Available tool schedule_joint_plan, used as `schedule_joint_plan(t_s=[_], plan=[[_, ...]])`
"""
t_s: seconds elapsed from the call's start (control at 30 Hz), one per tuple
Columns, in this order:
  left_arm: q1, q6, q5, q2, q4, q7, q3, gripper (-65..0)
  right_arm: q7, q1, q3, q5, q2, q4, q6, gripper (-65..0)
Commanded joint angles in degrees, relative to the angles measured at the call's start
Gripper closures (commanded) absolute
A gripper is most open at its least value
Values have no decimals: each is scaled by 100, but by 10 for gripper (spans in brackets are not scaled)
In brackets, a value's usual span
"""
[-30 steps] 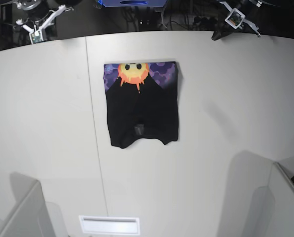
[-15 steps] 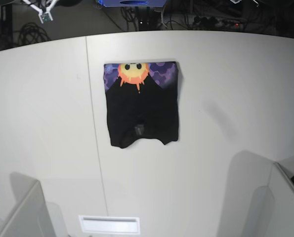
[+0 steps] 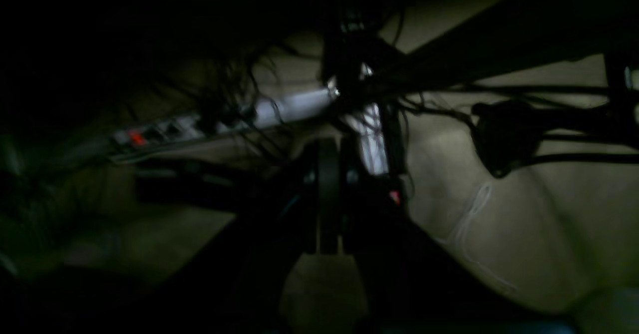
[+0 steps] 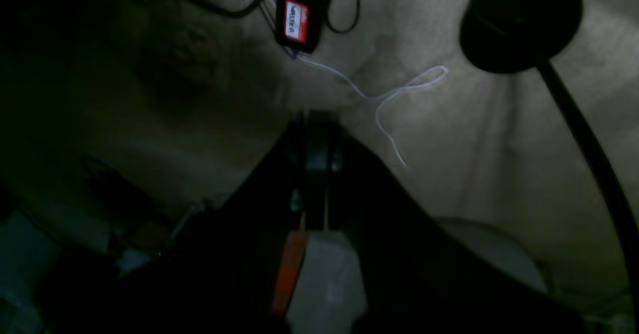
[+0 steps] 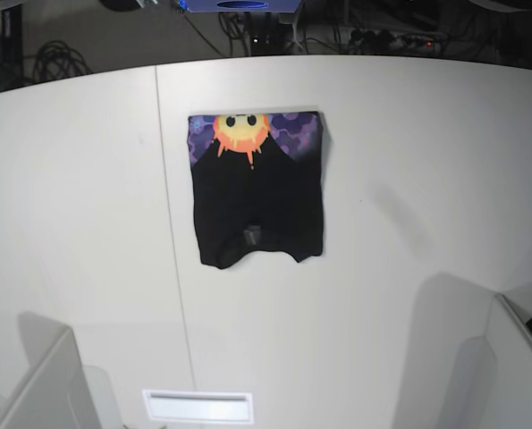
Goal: Fold the T-shirt properly
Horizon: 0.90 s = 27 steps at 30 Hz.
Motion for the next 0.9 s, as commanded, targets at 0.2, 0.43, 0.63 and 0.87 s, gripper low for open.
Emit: schedule_joint_plan(t_s=[0.2,0.43,0.63,0.87], plan=[[-1201,-12,-65,-91,-2143,-122,1023,0,1895,1350,-828,37,-262,-3193,33,0],[-2749,-12,-74,-100,-4226,-122,1374,0,3688,2044,-942,37,-728,-5047,24,0],[-2872,-12,-118,-91,-3822,-122,1304,0,3732,2062,-925,63,-763,-4916,24,0],[-2828,-12,-118,-91,-3417,-113,1313,0,3741,2053,-934,63,-754,-4582,24,0]])
